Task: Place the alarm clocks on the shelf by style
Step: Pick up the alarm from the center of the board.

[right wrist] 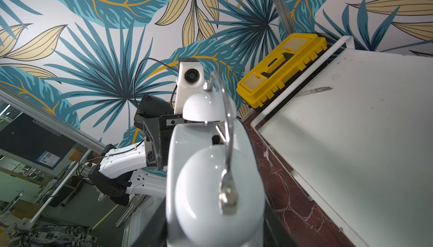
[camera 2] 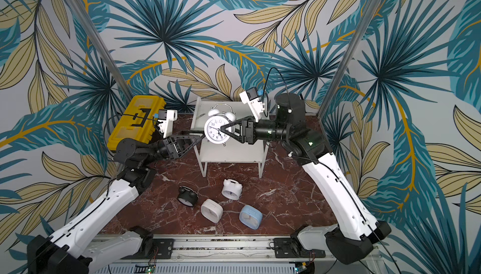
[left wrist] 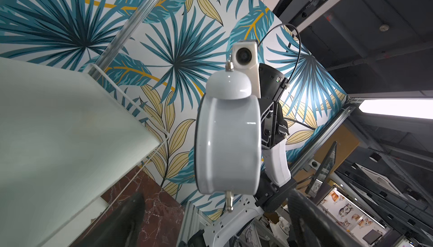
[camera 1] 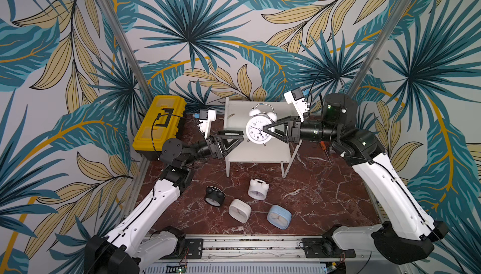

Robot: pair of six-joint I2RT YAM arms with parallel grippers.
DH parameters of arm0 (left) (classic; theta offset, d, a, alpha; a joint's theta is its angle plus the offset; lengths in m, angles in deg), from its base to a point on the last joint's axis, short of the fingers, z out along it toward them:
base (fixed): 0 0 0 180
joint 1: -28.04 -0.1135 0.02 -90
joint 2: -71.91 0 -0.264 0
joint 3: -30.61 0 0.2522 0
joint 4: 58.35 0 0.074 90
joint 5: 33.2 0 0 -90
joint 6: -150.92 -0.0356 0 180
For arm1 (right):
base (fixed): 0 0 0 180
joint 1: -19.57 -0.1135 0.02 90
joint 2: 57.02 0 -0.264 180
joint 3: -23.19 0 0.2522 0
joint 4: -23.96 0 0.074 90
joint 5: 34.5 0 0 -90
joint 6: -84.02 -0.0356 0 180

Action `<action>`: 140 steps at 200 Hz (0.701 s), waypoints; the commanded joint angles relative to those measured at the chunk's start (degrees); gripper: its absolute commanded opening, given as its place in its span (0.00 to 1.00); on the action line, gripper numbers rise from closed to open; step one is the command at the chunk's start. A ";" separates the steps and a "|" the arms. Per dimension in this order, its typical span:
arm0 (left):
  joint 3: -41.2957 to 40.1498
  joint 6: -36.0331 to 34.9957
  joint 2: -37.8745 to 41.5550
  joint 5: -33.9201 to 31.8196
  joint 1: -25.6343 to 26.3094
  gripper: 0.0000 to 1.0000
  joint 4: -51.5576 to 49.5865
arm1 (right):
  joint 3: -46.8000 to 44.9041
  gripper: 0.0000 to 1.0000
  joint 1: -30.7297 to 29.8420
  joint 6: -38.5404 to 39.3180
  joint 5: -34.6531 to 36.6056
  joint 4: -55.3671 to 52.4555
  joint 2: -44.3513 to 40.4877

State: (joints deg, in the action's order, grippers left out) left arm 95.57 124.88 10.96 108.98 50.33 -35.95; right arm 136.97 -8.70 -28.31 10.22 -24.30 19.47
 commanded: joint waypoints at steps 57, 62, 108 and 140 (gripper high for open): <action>6.78 -1.86 -3.36 7.73 -0.26 0.84 -3.59 | 1.71 0.10 -0.01 2.82 -8.98 -3.19 1.60; 7.00 -1.55 -3.70 7.92 -0.31 0.82 -3.27 | 1.60 0.10 -0.01 2.85 -8.82 -3.20 1.57; 7.86 1.51 -5.96 10.30 -0.05 0.61 0.21 | -0.05 0.12 -0.10 2.38 -7.17 -2.06 0.86; 7.95 0.25 -5.59 10.58 0.32 0.63 -1.76 | -0.71 0.13 -0.17 2.59 -6.29 -1.82 0.51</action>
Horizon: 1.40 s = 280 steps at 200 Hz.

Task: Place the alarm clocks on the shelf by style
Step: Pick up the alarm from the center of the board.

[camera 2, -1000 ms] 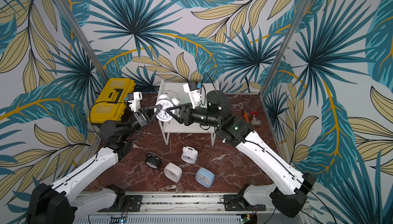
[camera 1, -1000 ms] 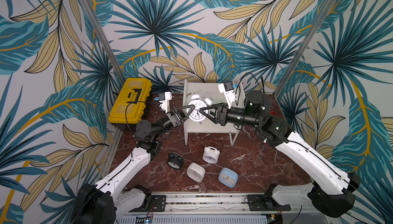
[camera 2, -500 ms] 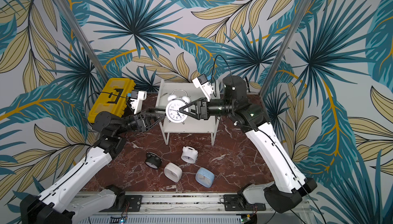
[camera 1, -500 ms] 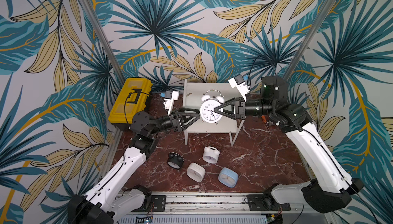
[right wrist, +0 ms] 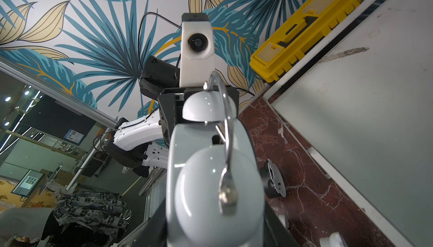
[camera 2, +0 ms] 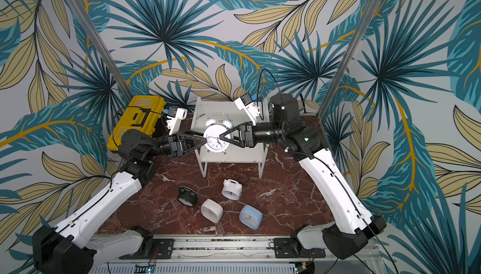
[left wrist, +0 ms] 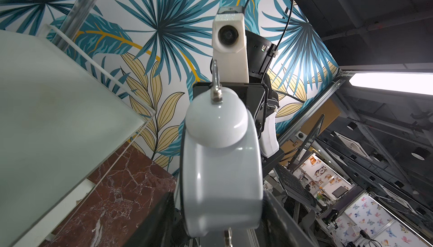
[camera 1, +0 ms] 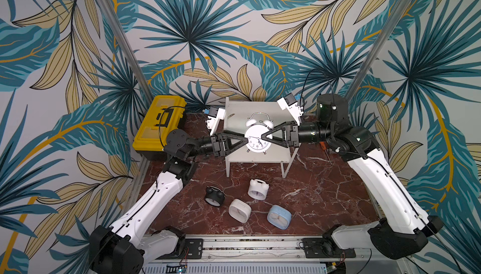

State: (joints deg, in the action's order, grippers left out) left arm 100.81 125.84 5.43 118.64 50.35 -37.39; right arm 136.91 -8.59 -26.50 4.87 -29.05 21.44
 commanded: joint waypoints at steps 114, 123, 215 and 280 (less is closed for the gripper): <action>1.67 1.21 -0.75 0.37 0.71 0.31 4.94 | -3.99 0.36 -2.83 1.58 7.40 3.33 -3.61; 1.41 1.34 -0.67 -0.13 0.65 0.29 5.82 | -5.55 0.46 -2.81 -0.18 8.86 5.35 -4.49; -2.13 8.80 -2.18 -3.28 0.66 0.24 18.22 | -21.09 0.61 -2.92 -14.33 12.08 26.00 -12.07; -1.95 7.95 -1.97 -3.09 0.67 0.79 16.07 | -18.65 0.26 -3.13 -12.05 8.05 25.59 -11.35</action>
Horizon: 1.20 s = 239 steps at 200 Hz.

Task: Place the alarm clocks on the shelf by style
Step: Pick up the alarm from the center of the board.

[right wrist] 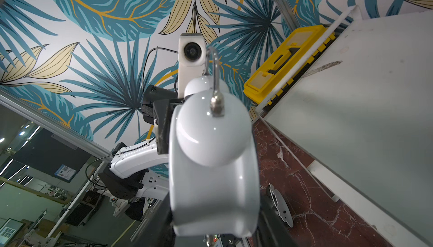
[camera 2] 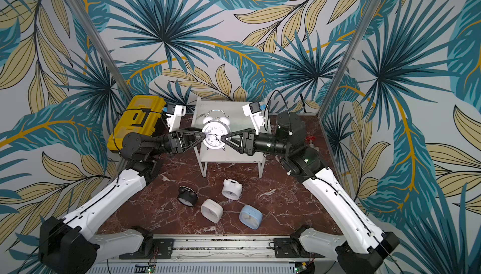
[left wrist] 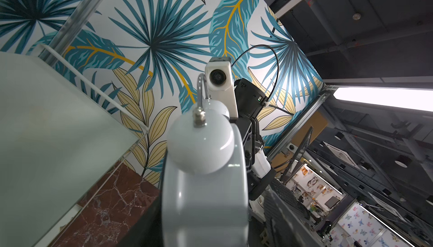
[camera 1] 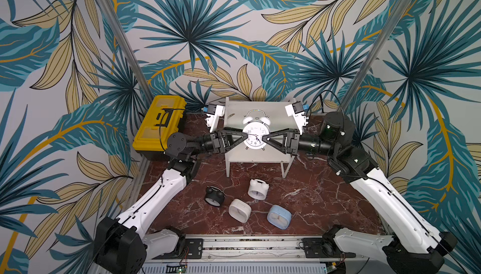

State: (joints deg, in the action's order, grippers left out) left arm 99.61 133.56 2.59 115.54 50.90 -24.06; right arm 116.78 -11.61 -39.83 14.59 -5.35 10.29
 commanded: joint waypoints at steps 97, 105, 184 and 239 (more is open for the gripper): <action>0.35 -0.62 1.18 3.09 0.08 0.31 1.60 | 6.04 0.35 -0.14 5.15 -0.56 -3.77 2.08; 0.93 -2.55 1.53 3.33 0.08 0.29 -0.81 | 7.11 0.46 -0.18 6.46 0.16 -6.18 2.21; 3.90 -3.38 0.28 4.52 0.06 0.22 -1.93 | 20.84 0.64 0.01 18.32 -4.82 -29.12 7.32; 4.43 -4.60 0.83 5.07 0.09 0.22 -3.71 | 23.86 0.64 -0.02 22.38 -4.28 -36.07 9.36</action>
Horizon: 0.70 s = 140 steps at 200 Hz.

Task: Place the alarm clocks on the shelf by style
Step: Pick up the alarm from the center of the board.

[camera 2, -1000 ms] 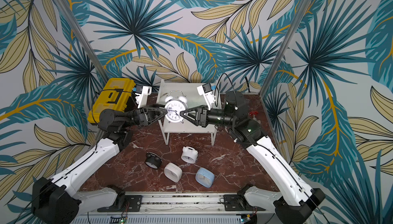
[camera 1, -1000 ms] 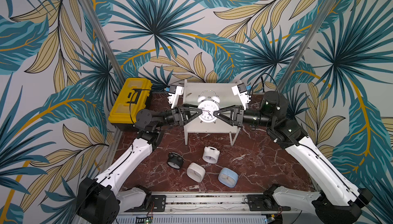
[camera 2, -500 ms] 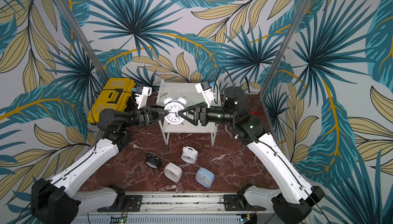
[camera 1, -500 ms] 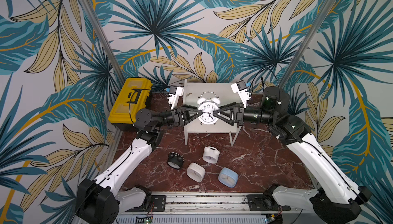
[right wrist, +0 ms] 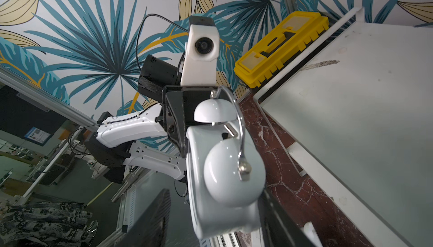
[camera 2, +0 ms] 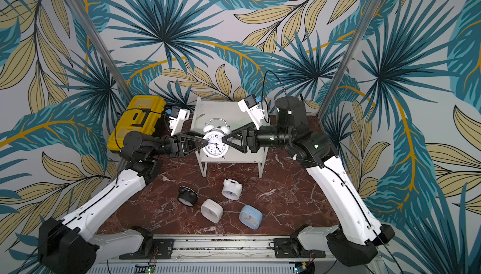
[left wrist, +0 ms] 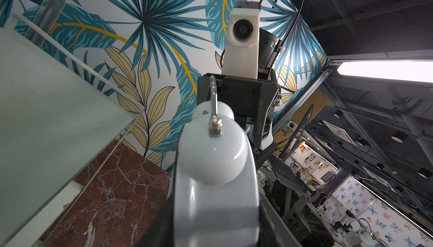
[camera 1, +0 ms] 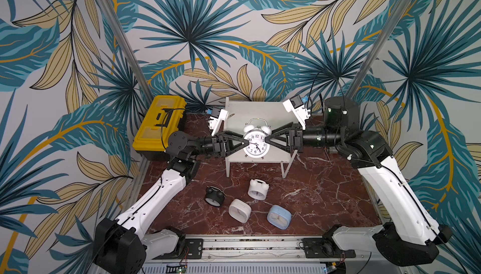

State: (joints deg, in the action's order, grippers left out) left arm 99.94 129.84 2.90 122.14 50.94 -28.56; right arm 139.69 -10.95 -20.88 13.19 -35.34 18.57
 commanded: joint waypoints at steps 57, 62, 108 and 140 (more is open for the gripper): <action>4.81 -1.89 0.90 -1.42 0.04 0.22 -0.42 | 0.71 0.70 -0.62 5.23 -1.64 -8.40 1.41; 4.85 -1.80 0.89 -1.44 0.04 0.22 -0.39 | 0.71 0.69 -0.62 5.30 -1.70 -8.38 1.51; 5.08 -1.43 1.00 -0.12 -0.02 0.21 0.40 | 1.30 0.70 -0.50 5.51 -1.35 -8.86 2.72; 4.80 -2.41 1.86 0.27 0.04 0.21 -0.99 | 1.59 0.72 -0.18 5.83 -1.24 -8.96 2.81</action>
State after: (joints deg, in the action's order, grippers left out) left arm 100.05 129.23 2.90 122.64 50.55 -32.08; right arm 140.89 -10.95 -16.24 13.02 -42.42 20.17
